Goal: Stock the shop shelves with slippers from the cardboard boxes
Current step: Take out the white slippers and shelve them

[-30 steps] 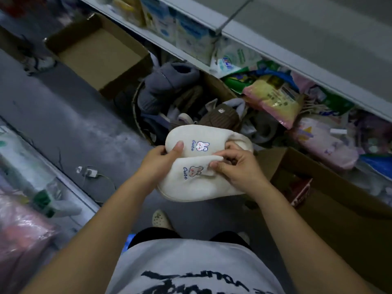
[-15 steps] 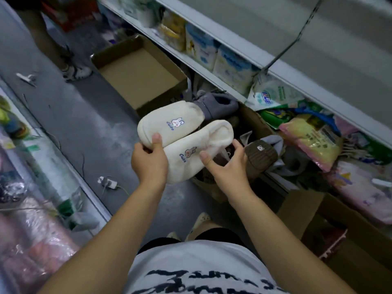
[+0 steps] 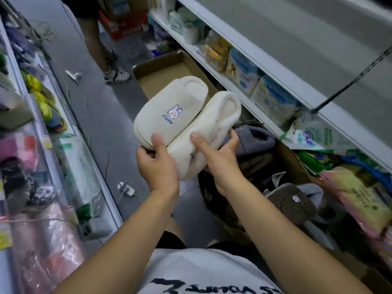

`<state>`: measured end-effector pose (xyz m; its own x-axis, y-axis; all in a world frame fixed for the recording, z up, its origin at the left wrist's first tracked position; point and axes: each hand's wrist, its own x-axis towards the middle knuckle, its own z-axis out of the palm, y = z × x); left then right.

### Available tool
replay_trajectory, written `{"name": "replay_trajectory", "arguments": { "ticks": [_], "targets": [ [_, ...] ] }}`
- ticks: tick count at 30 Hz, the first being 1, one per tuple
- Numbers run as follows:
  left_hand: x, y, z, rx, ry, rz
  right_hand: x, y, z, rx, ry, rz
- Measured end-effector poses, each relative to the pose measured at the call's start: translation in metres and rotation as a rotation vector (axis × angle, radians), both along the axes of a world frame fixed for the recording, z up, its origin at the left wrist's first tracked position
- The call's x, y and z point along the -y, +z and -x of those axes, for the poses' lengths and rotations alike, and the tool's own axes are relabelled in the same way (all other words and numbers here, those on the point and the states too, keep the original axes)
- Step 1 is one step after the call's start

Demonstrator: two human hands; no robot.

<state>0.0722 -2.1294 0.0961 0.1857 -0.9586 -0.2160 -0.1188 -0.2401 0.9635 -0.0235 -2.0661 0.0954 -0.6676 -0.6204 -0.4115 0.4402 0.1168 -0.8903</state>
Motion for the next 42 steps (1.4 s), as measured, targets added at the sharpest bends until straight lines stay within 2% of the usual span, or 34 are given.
{"name": "replay_trajectory", "arguments": {
  "ticks": [8,16,20,29,34,42],
  "targets": [
    [0.147,-0.009,0.024,-0.107,-0.047,-0.159,0.135,-0.001,0.007,-0.071,-0.163,0.044],
    [0.299,0.024,0.041,-0.286,-0.214,-0.258,0.276,0.009,0.011,0.06,-0.168,0.152],
    [0.34,0.038,0.056,-0.377,-0.27,-0.303,0.321,0.021,0.028,-0.024,-0.279,0.148],
    [0.429,0.09,0.122,-0.483,-0.498,-0.216,0.398,0.076,0.106,-0.104,-0.431,0.218],
    [0.481,0.117,0.173,-0.5,-0.645,-0.14,0.439,0.101,0.167,-0.143,-0.396,0.251],
    [0.548,0.156,0.274,-0.532,-0.813,-0.019,0.505,0.135,0.283,-0.22,-0.467,0.272]
  ]
}}
